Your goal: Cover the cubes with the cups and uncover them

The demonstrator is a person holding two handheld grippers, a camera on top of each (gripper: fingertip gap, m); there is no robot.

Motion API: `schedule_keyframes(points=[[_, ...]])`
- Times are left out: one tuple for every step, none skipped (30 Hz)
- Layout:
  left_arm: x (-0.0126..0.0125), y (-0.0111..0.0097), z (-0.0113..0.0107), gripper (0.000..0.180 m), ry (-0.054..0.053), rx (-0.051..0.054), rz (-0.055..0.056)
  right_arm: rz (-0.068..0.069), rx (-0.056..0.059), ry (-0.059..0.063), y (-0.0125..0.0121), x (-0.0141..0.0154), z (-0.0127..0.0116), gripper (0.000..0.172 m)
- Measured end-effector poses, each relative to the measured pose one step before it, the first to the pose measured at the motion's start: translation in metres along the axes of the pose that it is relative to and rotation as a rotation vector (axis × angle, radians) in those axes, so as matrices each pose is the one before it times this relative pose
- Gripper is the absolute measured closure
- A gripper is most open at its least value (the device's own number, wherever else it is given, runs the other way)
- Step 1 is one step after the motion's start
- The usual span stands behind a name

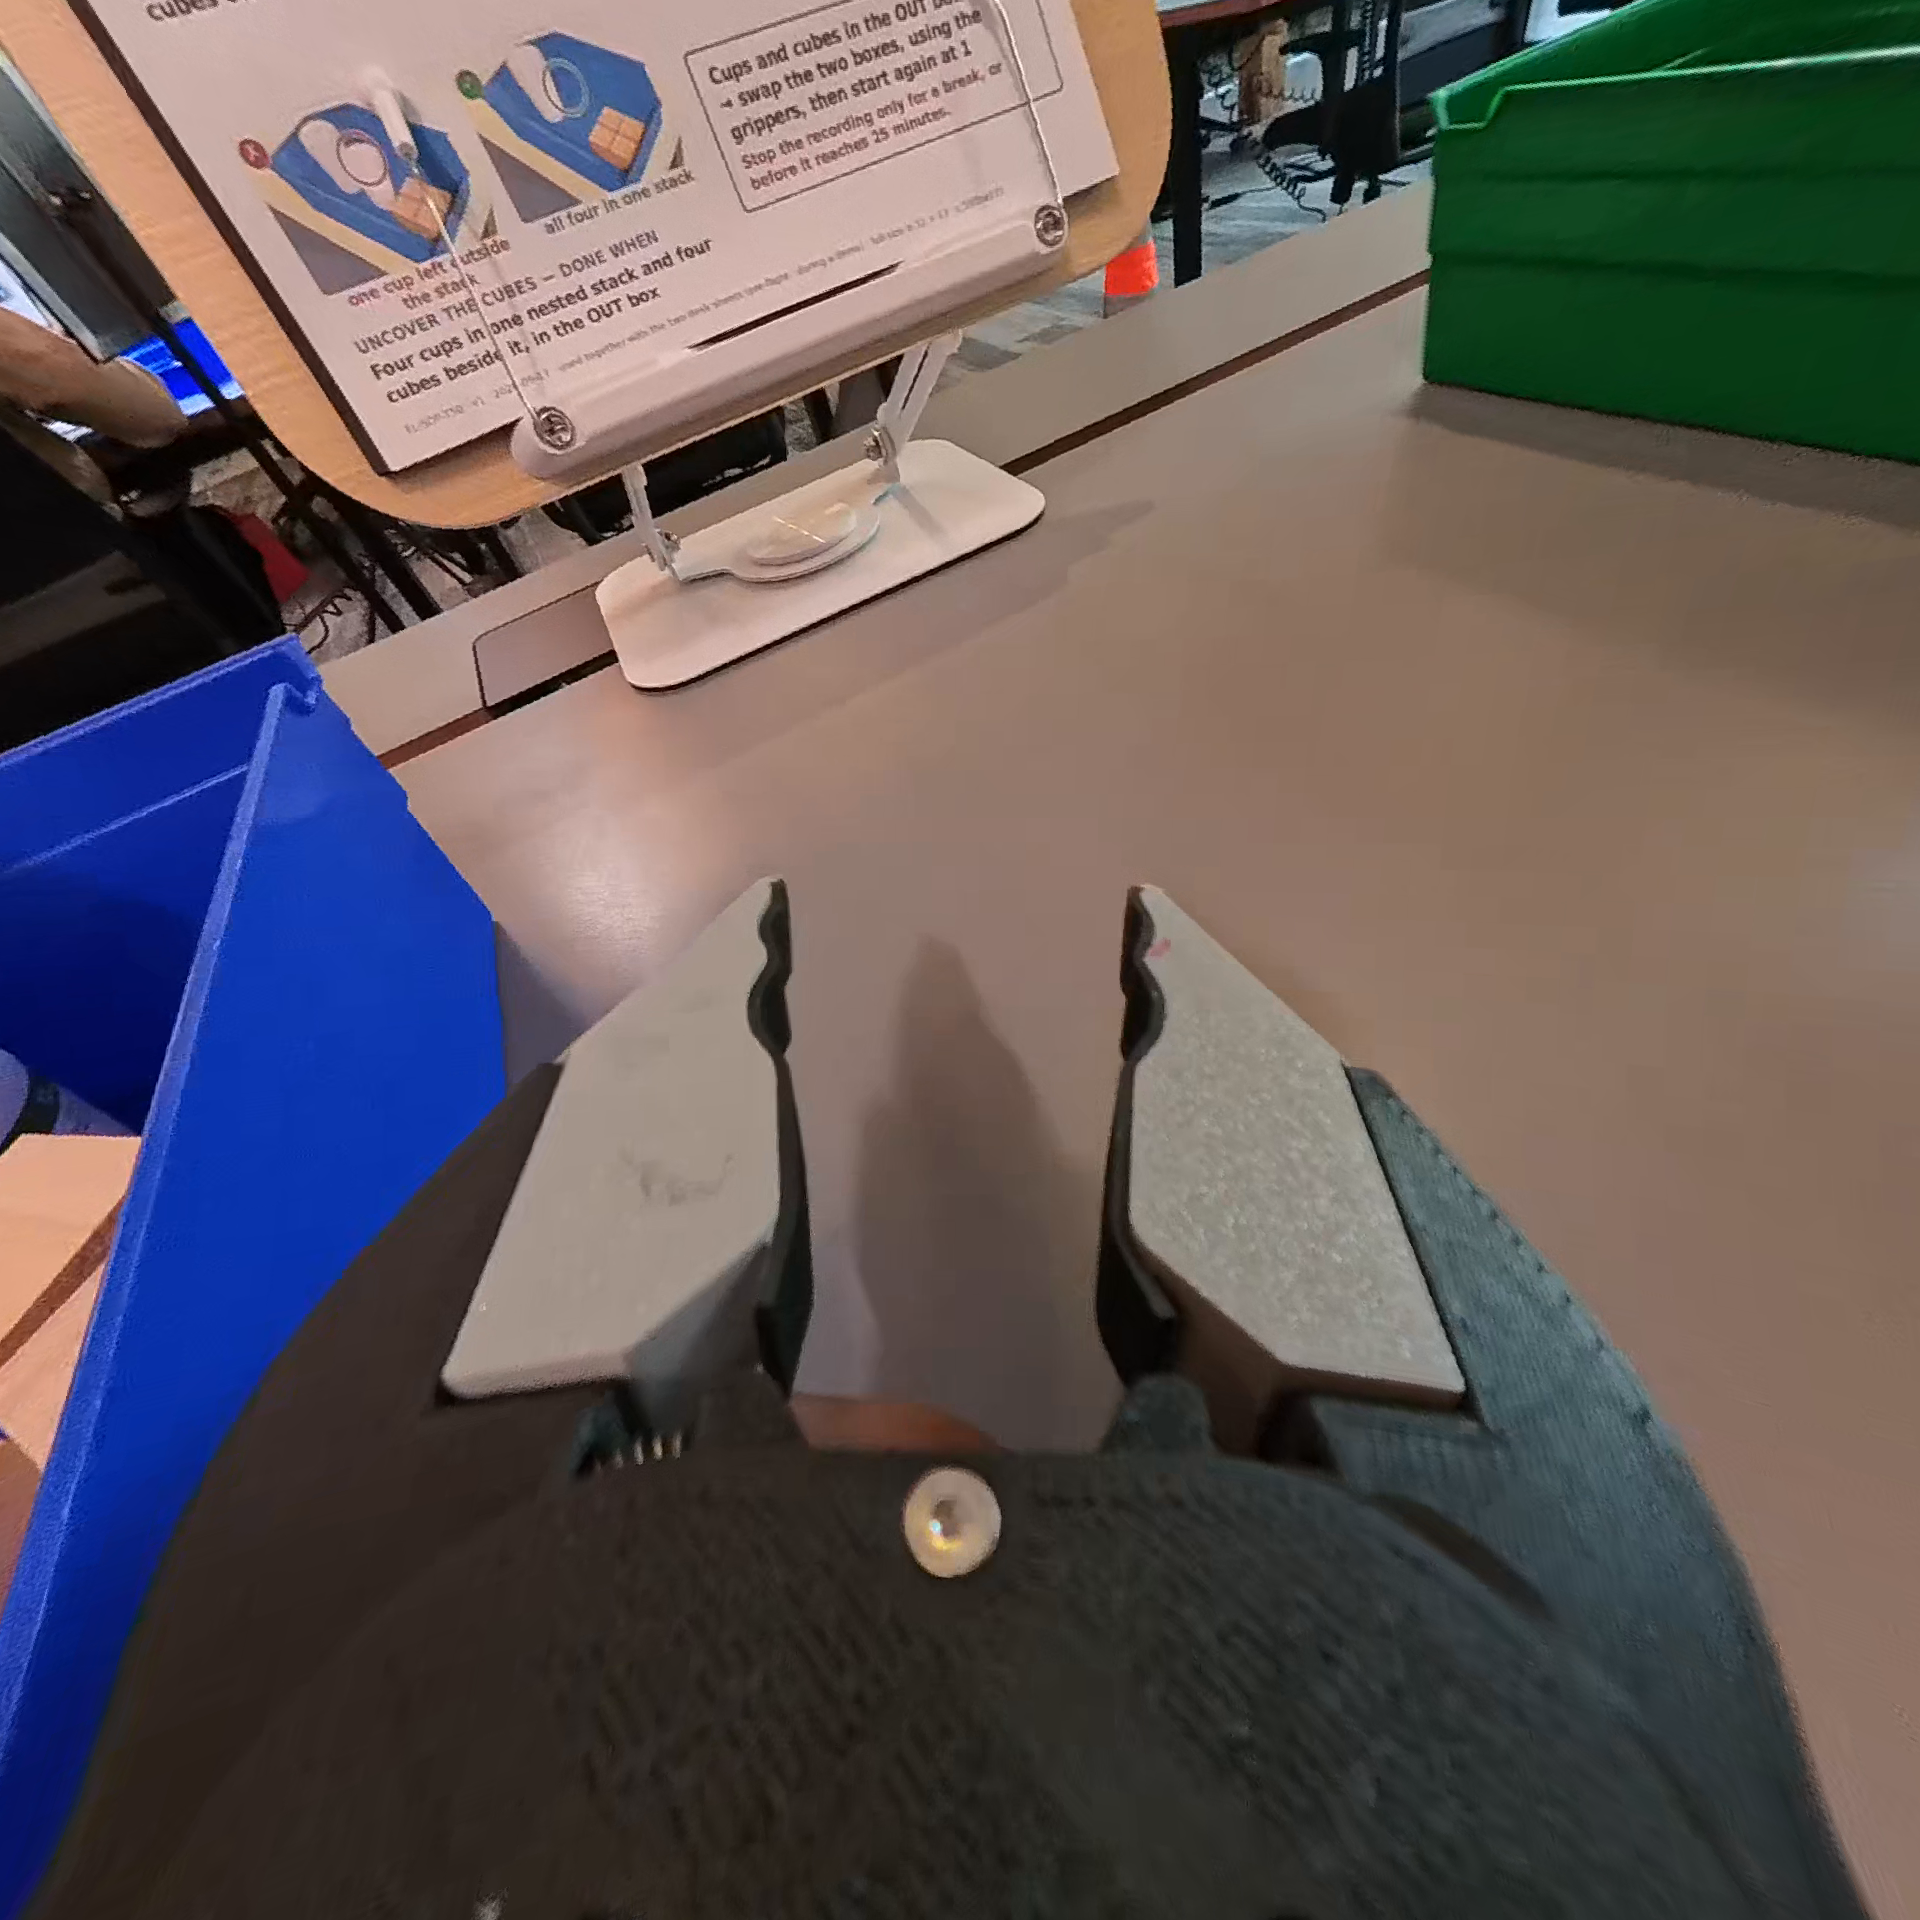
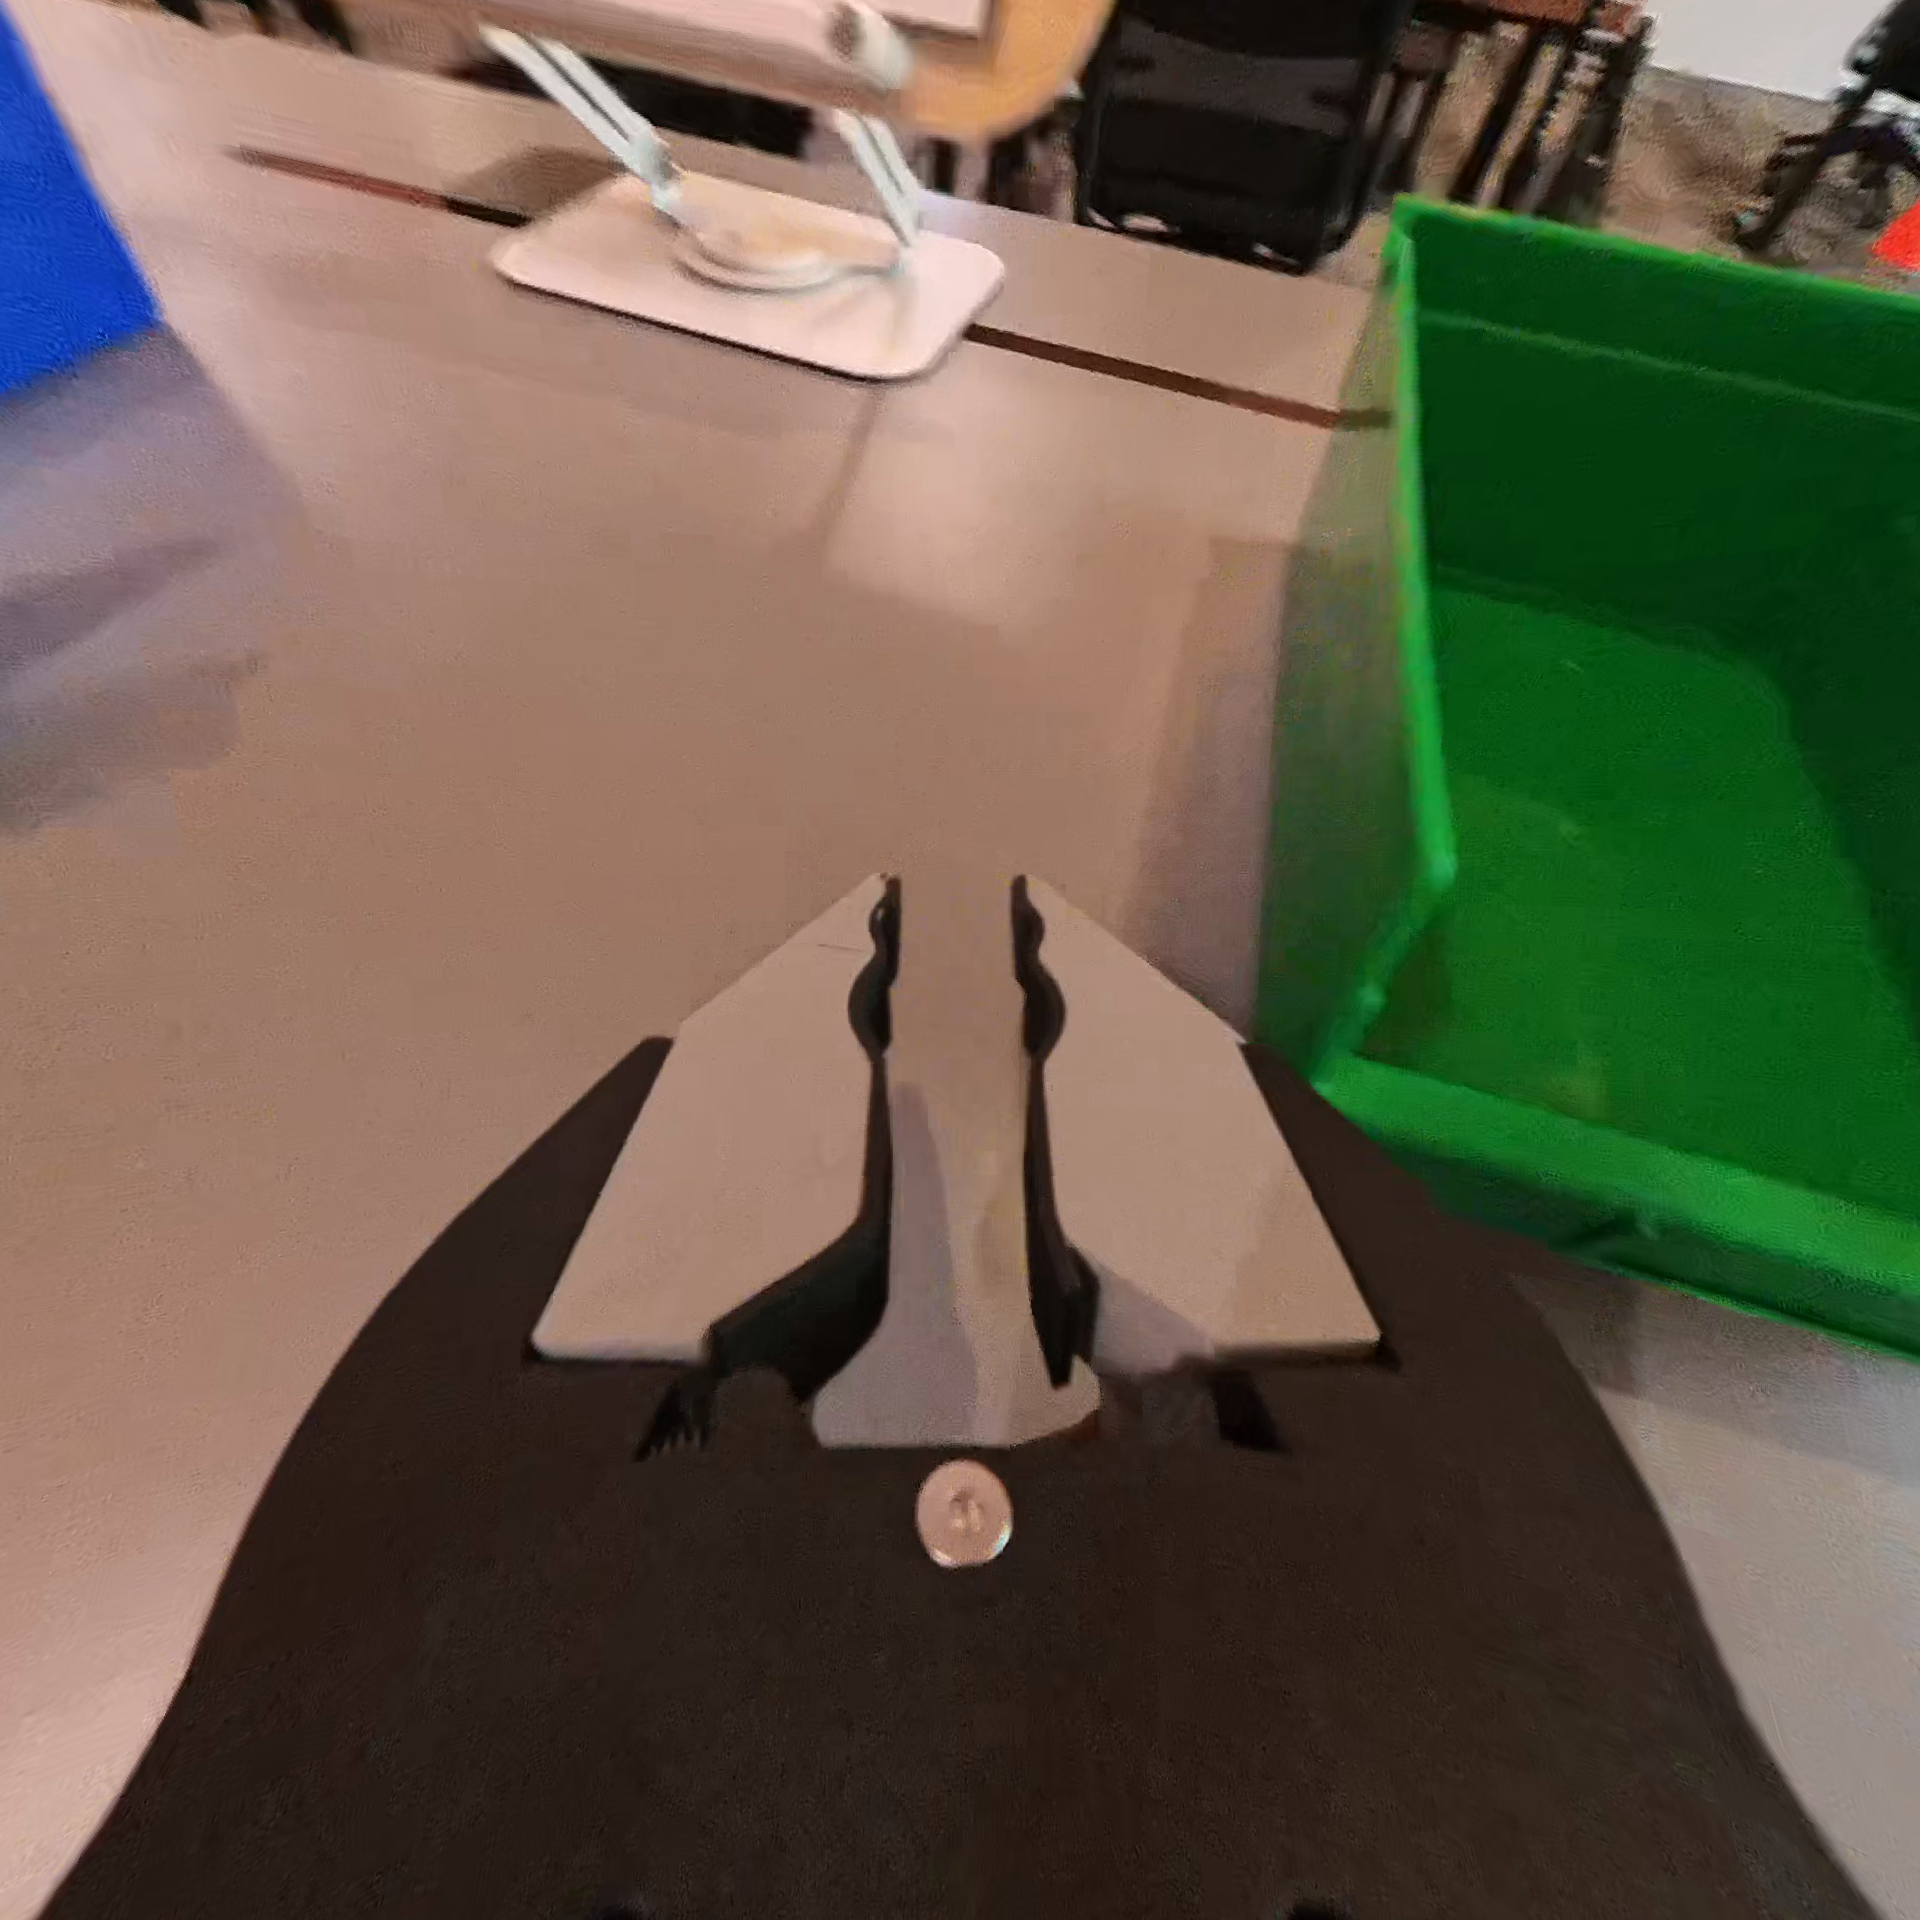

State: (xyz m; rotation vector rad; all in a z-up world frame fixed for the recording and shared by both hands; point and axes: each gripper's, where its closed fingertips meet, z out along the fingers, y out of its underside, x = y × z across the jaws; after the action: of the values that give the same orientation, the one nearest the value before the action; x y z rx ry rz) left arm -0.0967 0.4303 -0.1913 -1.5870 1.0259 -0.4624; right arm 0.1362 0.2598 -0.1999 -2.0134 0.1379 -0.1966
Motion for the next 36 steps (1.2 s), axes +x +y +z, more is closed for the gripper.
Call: schedule_keyframes(points=[[-0.00062, 0.00042, 0.00042, 0.117, -0.0106, -0.0029, 0.0067, 0.0, 0.0376, -0.0689, -0.01018, -0.01825, -0.0038, 0.145], [0.00016, 0.00034, 0.00074, 0.116, -0.0083, -0.0031, 0.011, -0.0223, 0.0278, -0.042, -0.01121, -0.01571, -0.00054, 0.14], [0.00056, 0.00028, 0.00073, 0.116, -0.0071, -0.0037, 0.0134, -0.0315, 0.0203, -0.0172, -0.01177, -0.01221, 0.00359, 0.136], [0.00044, 0.00016, 0.00047, 0.115, -0.0074, -0.002, 0.0126, -0.0339, 0.0134, -0.0102, -0.01127, -0.00981, 0.0077, 0.128], [0.00001, -0.00019, 0.00014, 0.115, -0.009, 0.0007, 0.0102, -0.0334, 0.0011, -0.0159, -0.00919, -0.00832, 0.01121, 0.117], [-0.00047, -0.00046, -0.0004, 0.115, -0.0102, 0.0028, 0.007, -0.0295, -0.0154, -0.015, -0.00541, -0.00568, 0.01359, 0.109], [-0.00142, -0.00088, -0.00104, 0.115, -0.013, 0.0077, 0.0021, -0.0164, -0.0205, -0.0024, -0.00279, -0.00144, 0.0138, 0.107], [-0.00139, -0.00131, -0.00151, 0.115, -0.0092, 0.0116, -0.0014, -0.0089, -0.0061, 0.0018, -0.00252, 0.00049, 0.01292, 0.106], [-0.00117, -0.00084, -0.0015, 0.117, -0.0039, 0.0092, -0.0032, -0.0131, 0.0103, 0.0061, -0.00187, 0.00145, 0.01162, 0.106], [-0.00115, -0.00003, -0.00117, 0.118, -0.0004, 0.0041, -0.0051, -0.0139, 0.0107, 0.0255, 0.0016, 0.00406, 0.01018, 0.108], [-0.00108, 0.00045, -0.00053, 0.118, 0.0019, 0.0003, -0.0056, -0.0141, -0.0174, 0.0193, 0.00727, 0.00187, 0.00809, 0.111], [-0.00067, 0.00016, -0.0002, 0.118, 0.0029, 0.0003, -0.0058, -0.0175, -0.0417, -0.0112, 0.00961, -0.00389, 0.00504, 0.111], [-0.00012, 0.00027, 0.00006, 0.118, 0.0046, -0.0016, -0.0039, -0.0147, -0.0241, -0.0188, 0.00658, -0.00595, 0.00216, 0.107], [0.00018, 0.00064, 0.00025, 0.117, 0.0033, -0.0045, 0.0014, -0.0116, 0.0041, -0.0063, 0.00372, -0.00528, 0.00031, 0.109], [0.00023, 0.00029, 0.00007, 0.116, 0.0001, -0.0016, 0.0066, -0.0135, 0.0008, -0.0026, 0.00415, -0.0056, -0.00005, 0.113], [0.00025, -0.00015, -0.00042, 0.116, -0.003, 0.0022, 0.0099, -0.0136, -0.0123, 0.0015, 0.00494, -0.00498, 0.00024, 0.113], [-0.00006, -0.0004, -0.00088, 0.116, -0.0066, 0.0044, 0.0112, -0.0157, -0.0141, 0.0032, 0.00302, -0.00425, 0.00008, 0.113], [-0.00047, -0.00068, -0.00105, 0.116, -0.0079, 0.0061, 0.0092, -0.0196, -0.0004, 0.0144, -0.00066, -0.00167, -0.00113, 0.113], [-0.0007, -0.00043, -0.00088, 0.118, -0.0073, 0.0046, 0.0037, -0.0163, 0.015, 0.0152, -0.00337, -0.00003, -0.00253, 0.114], [-0.00128, -0.00017, -0.00067, 0.118, -0.0072, 0.0022, -0.0023, -0.0105, 0.0155, 0.0176, -0.00426, 0.00188, -0.00403, 0.113], [-0.00188, 0.00004, -0.00048, 0.119, -0.0082, 0.0017, -0.0082, 0.0027, 0.0264, 0.0311, -0.00539, 0.00521, -0.00554, 0.116], [-0.00207, -0.00003, -0.00052, 0.119, -0.0074, 0.0013, -0.012, 0.0145, 0.0334, 0.0283, -0.00546, 0.00587, -0.00639, 0.12], [-0.00221, -0.00017, -0.0007, 0.119, -0.0065, 0.0034, -0.0127, 0.0225, 0.0337, 0.0171, -0.00442, 0.00487, -0.00627, 0.123], [-0.00178, -0.00055, -0.00116, 0.119, -0.0044, 0.0066, -0.0119, 0.0268, 0.0245, 0.0075, -0.00179, 0.00402, -0.0052, 0.124], [-0.00131, -0.00046, -0.00149, 0.12, -0.001, 0.0057, -0.0099, 0.029, 0.0125, -0.006, 0.00102, 0.00196, -0.00365, 0.125], [-0.00081, 0.00021, -0.0019, 0.119, -0.001, 0.0011, -0.0084, 0.029, -0.0014, -0.0194, 0.00351, -0.00039, -0.00198, 0.124], [0.00006, 0.00073, -0.00342, 0.119, 0.0024, -0.0015, -0.0139, 0.0263, -0.0134, -0.0225, 0.00471, -0.00111, -0.00053, 0.121], [0.00266, -0.00019, -0.00619, 0.119, 0.0152, 0.0044, -0.0342, 0.0199, -0.0118, -0.0204, 0.00417, -0.00114, 0.00029, 0.117], [0.00674, -0.00181, -0.00929, 0.119, 0.0384, 0.0163, -0.0549, 0.0137, -0.0071, -0.0225, 0.00312, -0.00177, 0.00067, 0.114], [0.00814, -0.00176, -0.01109, 0.119, 0.0434, 0.0145, -0.0463, 0.0129, -0.0061, -0.0098, 0.00176, -0.00031, 0.00115, 0.114], [0.00483, 0.00006, -0.01139, 0.119, 0.0151, 0.0043, -0.015, 0.0074, -0.0045, -0.001, 0.00079, 0.00054, 0.00134, 0.114], [0.00092, 0.00184, -0.01153, 0.119, -0.0107, -0.0027, 0.014, 0.0027, -0.0034, 0.0014, 0.00019, 0.00046, 0.00136, 0.114], [-0.00003, 0.00194, -0.01173, 0.119, -0.0099, -0.0065, 0.0236, 0.0001, -0.0017, -0.002, -0.00027, -0.00068, 0.00108, 0.114], [-0.00088, 0.00112, -0.01165, 0.122, -0.0009, -0.007, 0.0164, -0.0024, 0.0001, -0.0045, -0.00046, -0.00156, 0.00101, 0.114], [-0.00288, -0.00088, -0.01119, 0.126, 0.0021, 0.0032, 0.0013, -0.0075, -0.0031, -0.003, 0.00002, -0.00182, 0.00114, 0.114], [-0.00253, -0.00212, -0.01043, 0.13, 0.0166, 0.009, -0.0134, -0.014, -0.0065, 0.0028, 0.00072, -0.0011, 0.00111, 0.114]])
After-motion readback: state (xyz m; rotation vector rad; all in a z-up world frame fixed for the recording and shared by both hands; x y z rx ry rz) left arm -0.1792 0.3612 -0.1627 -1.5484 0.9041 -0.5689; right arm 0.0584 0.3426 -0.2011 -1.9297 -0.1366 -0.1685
